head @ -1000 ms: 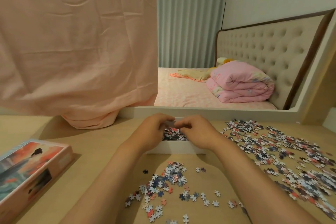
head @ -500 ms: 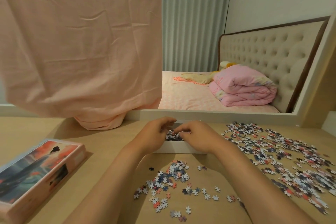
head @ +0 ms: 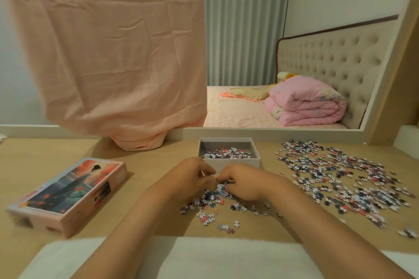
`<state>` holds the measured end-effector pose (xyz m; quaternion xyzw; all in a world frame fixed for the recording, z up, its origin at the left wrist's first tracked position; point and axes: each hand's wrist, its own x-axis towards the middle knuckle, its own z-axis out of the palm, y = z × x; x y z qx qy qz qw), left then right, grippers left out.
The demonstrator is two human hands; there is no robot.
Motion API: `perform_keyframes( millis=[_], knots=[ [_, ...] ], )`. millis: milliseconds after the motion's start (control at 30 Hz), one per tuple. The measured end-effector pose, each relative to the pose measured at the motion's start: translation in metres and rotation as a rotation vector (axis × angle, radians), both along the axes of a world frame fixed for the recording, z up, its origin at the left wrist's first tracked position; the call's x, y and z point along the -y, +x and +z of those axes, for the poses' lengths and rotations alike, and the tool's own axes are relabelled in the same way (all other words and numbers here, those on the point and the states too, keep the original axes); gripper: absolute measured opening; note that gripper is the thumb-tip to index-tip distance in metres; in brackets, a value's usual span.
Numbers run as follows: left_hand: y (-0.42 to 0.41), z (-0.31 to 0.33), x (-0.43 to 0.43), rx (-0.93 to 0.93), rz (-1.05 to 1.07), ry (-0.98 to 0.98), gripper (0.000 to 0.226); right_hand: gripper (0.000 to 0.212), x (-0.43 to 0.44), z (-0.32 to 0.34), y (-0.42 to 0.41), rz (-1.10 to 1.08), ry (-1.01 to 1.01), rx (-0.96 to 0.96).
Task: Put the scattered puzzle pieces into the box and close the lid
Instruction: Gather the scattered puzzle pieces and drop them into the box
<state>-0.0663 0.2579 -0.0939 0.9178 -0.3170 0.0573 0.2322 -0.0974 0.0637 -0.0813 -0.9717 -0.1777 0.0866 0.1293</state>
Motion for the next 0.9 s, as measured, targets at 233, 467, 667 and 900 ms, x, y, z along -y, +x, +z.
perform_keyframes(
  millis=[233,467,667,900],
  knots=[
    [-0.022,0.000,-0.006,-0.090,0.014,0.070,0.046,0.033,0.012,0.005,-0.024,-0.077,0.143,0.004],
    [-0.030,-0.011,-0.013,-0.212,0.087,0.329,0.074,0.031,0.014,-0.008,-0.026,-0.114,-0.074,0.004],
    [-0.034,-0.008,-0.005,-0.210,0.033,0.142,0.059,0.040,0.016,0.005,-0.033,-0.131,0.144,-0.023],
    [-0.039,0.003,-0.021,-0.315,0.159,0.475,0.106,0.041,0.031,0.009,-0.043,-0.189,-0.067,-0.166]
  ],
)
